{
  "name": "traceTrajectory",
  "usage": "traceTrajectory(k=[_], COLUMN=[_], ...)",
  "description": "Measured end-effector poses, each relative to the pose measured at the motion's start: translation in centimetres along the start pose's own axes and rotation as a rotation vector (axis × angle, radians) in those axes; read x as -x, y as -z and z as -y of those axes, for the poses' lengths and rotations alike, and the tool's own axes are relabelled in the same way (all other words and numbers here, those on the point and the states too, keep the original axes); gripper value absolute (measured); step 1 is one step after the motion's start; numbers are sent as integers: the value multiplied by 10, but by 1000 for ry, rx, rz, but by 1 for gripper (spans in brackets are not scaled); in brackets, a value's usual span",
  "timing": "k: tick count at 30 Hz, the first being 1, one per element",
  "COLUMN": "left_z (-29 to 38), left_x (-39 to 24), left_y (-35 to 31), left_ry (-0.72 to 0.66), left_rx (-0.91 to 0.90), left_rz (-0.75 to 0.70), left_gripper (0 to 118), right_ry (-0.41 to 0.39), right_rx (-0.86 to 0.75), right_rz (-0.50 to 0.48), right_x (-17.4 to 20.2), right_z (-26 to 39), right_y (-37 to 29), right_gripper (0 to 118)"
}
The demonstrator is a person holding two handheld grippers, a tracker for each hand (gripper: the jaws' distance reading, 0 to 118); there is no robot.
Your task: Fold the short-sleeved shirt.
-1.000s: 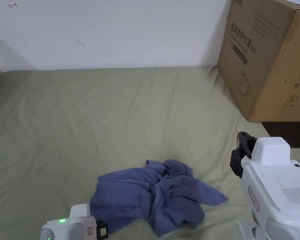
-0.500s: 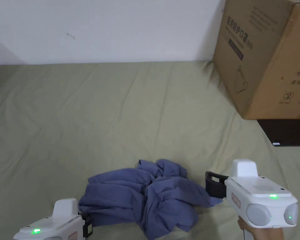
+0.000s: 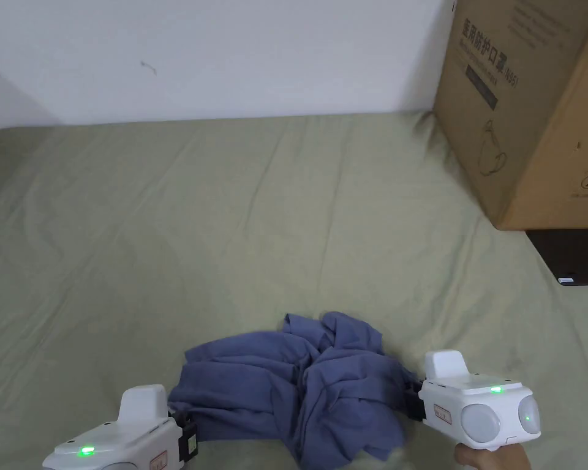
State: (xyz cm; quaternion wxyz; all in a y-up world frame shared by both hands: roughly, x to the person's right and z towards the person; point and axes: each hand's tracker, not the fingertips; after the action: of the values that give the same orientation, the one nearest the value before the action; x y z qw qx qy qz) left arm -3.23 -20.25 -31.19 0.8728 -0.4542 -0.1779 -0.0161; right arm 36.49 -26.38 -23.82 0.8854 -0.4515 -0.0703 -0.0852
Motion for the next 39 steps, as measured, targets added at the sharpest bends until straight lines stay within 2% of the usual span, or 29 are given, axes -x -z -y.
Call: traceTrajectory(k=[5,9,14,20,24,35,39], left_z=[-3,-16,-58,-143,-212,-375,-424], left_x=[0,2,8,29,41,55,48], left_y=[-8,-21,-39,-72,-94,-140,-143], left_ry=[-19,-75,-82,-73,-26,-67,-16], left_rx=[-19,-74,-157,-302,-397,-538,-595], left_rz=[19,77,108,96,18,-38,-97], left_gripper=[2,2,2,2,2,2,2], right_ry=[-7,9,20,27,27,82,67], right_rx=[-70,-202,-362,-477,-544,-644,-678], right_rz=[19,22,82,133,157,197,225], right_x=[1,-6,-16,-26,-31,-59,-56], right_z=[-6,-24,-64,-126,-175,-312,-346], right_y=[-39,-89,-152,-213,-239,-247,-252], right_gripper=[4,4,4,4,4,4,4])
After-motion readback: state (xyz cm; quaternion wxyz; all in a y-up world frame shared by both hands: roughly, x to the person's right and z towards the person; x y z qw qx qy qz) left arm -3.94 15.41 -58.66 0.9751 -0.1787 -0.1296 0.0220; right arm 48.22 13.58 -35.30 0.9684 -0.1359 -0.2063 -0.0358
